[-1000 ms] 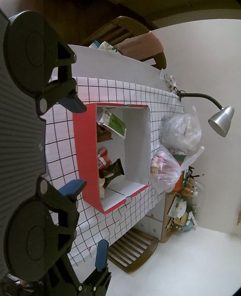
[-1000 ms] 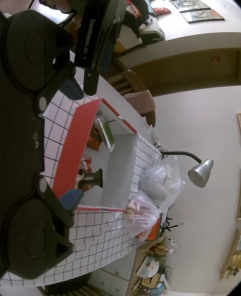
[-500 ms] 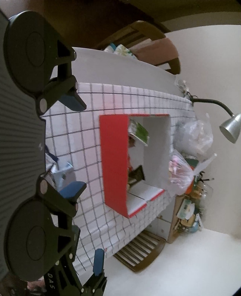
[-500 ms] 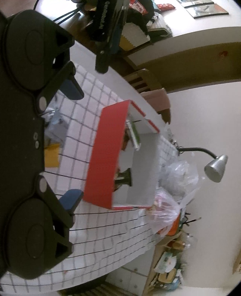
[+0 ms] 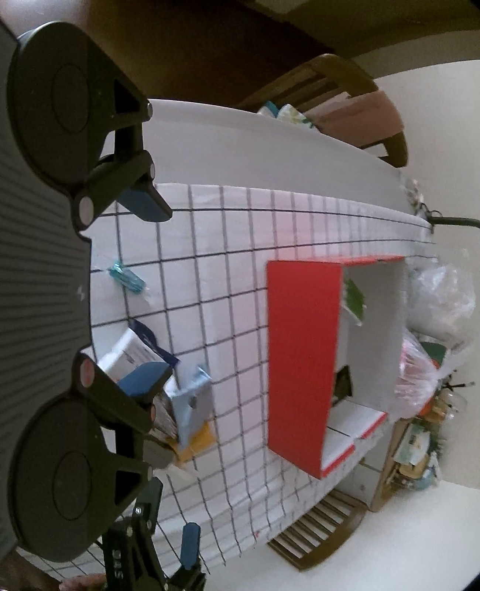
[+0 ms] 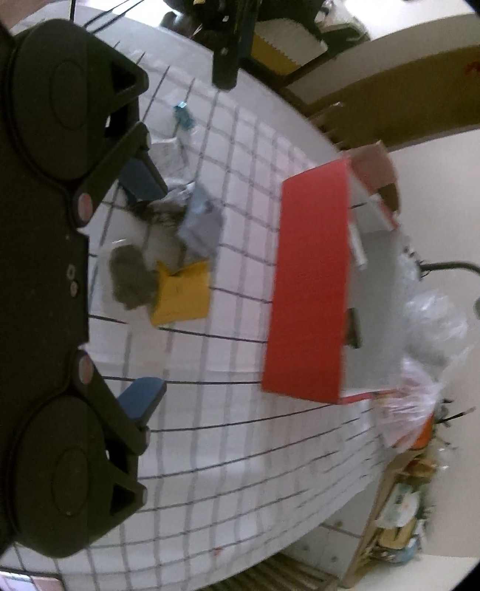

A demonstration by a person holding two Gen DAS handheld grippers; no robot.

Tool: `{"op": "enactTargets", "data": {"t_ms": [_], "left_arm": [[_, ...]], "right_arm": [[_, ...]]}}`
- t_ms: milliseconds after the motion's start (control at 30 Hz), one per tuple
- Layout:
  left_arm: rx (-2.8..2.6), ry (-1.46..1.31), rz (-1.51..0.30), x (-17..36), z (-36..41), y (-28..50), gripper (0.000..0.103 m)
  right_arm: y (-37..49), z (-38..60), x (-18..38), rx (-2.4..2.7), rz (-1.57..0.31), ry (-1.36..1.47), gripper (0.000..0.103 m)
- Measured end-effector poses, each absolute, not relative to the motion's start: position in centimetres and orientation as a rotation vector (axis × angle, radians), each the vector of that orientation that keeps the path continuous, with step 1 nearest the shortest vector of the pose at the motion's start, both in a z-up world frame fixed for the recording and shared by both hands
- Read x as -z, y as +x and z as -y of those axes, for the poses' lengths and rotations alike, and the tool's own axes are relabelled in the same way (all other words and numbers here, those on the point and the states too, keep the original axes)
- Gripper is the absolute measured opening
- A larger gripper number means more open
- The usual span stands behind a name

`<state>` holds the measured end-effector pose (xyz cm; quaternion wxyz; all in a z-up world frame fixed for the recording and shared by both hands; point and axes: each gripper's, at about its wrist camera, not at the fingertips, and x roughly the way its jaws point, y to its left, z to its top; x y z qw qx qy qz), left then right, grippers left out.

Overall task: Organize snacks
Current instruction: 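Move both tools over the remaining snack pile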

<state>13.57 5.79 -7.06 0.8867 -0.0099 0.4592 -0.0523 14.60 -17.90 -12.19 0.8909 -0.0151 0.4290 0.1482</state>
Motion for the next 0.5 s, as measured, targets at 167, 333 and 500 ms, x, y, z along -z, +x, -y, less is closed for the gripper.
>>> {"op": "enactTargets", "data": {"t_ms": [167,333,500], "left_arm": [[0.097,-0.001,-0.972,8.1,-5.9,13.0,0.083],[0.091,0.032,-0.991,9.0,-5.9,12.6,0.083],[0.084,0.042,-1.018,9.8,-6.3,12.6,0.082]], "right_arm": [[15.3,17.2,15.0,-0.217,-0.950,-0.033,0.101],[16.6,16.7,16.4,-0.119,-0.964,-0.039,0.100],[17.6,15.9,17.0,-0.101,-0.965,-0.046,0.099]]}}
